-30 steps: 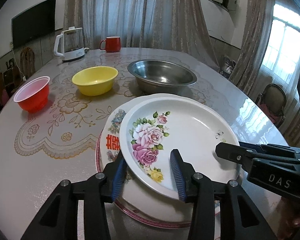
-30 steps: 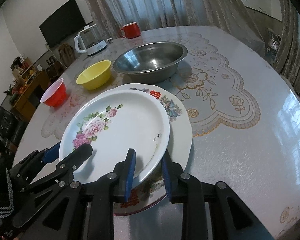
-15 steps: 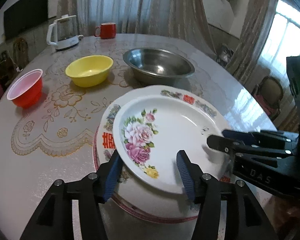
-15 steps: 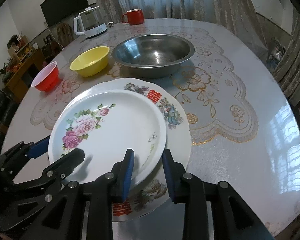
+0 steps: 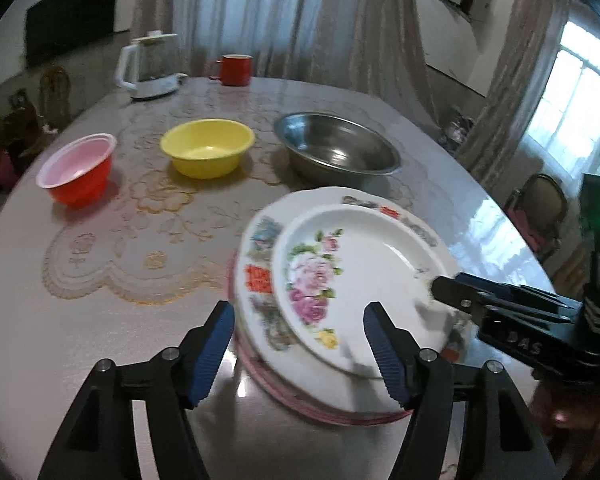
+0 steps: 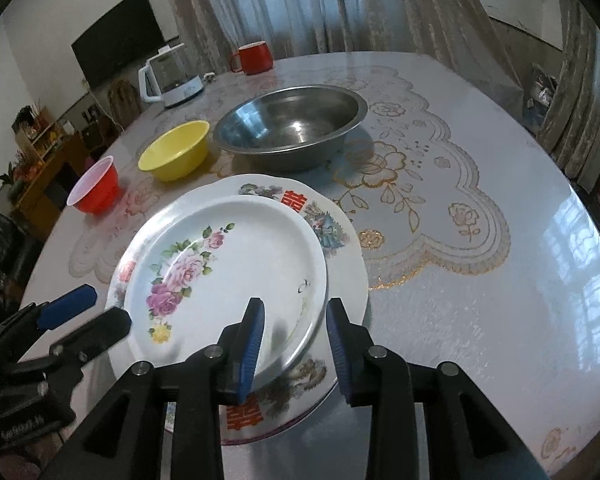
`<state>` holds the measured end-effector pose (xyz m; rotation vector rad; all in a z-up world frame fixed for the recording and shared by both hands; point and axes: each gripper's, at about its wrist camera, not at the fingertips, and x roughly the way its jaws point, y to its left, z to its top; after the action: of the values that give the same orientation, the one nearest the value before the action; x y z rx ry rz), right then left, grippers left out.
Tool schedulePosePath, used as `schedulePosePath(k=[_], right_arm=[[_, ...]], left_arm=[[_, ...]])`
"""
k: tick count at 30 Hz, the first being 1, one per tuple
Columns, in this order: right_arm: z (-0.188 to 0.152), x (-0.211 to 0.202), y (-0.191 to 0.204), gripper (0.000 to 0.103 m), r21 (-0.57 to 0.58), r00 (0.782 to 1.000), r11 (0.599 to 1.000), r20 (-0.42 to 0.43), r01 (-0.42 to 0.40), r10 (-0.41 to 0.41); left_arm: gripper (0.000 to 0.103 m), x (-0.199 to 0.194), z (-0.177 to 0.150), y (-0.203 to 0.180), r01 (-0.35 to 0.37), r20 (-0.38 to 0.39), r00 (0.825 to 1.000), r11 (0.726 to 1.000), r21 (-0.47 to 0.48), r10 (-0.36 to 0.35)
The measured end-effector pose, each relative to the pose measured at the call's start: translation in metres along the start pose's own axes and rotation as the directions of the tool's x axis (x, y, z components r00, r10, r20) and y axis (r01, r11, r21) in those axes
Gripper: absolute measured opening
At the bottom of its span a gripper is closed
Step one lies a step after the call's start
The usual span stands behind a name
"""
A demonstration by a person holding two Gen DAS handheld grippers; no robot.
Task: Organize plates and bowls
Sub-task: 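Move both grippers to the rim of the steel basin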
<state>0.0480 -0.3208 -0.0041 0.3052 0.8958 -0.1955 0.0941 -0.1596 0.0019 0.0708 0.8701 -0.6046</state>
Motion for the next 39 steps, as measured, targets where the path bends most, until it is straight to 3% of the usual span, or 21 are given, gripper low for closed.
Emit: schedulePosePath(k=[7, 14, 20, 23, 35, 39], right_arm=[[-0.009, -0.002, 0.001, 0.032, 0.024, 0.999, 0.999, 0.039, -0.032, 0.031], [-0.017, -0.008, -0.004, 0.032, 0.057, 0.995, 0.995, 0.073, -0.078, 0.073], [-0.022, -0.030, -0.016, 0.032, 0.086, 0.978, 0.991, 0.191, -0.102, 0.084], [-0.014, -0.036, -0.023, 0.037, 0.085, 0.970, 0.992, 0.234, -0.089, 0.067], [0.007, -0.005, -0.064, 0.041, 0.155, 0.988, 0.988, 0.156, -0.013, -0.012], [0.028, 0.014, -0.075, 0.042, 0.163, 0.992, 0.986, 0.121, -0.041, 0.021]], left_arm=[[0.071, -0.011, -0.017, 0.005, -0.031, 0.075, 0.997, 0.999, -0.022, 0.032], [0.074, -0.014, -0.032, 0.020, -0.026, 0.086, 0.996, 0.995, -0.095, 0.034], [0.076, -0.014, -0.035, 0.038, -0.036, 0.083, 0.995, 0.984, -0.172, 0.051], [0.078, -0.014, -0.033, 0.044, -0.032, 0.085, 0.995, 0.980, -0.198, 0.050], [0.087, 0.000, -0.029, 0.064, -0.079, 0.025, 0.996, 0.968, -0.237, 0.088], [0.088, -0.003, -0.021, 0.067, -0.068, 0.033, 0.996, 0.966, -0.249, 0.079]])
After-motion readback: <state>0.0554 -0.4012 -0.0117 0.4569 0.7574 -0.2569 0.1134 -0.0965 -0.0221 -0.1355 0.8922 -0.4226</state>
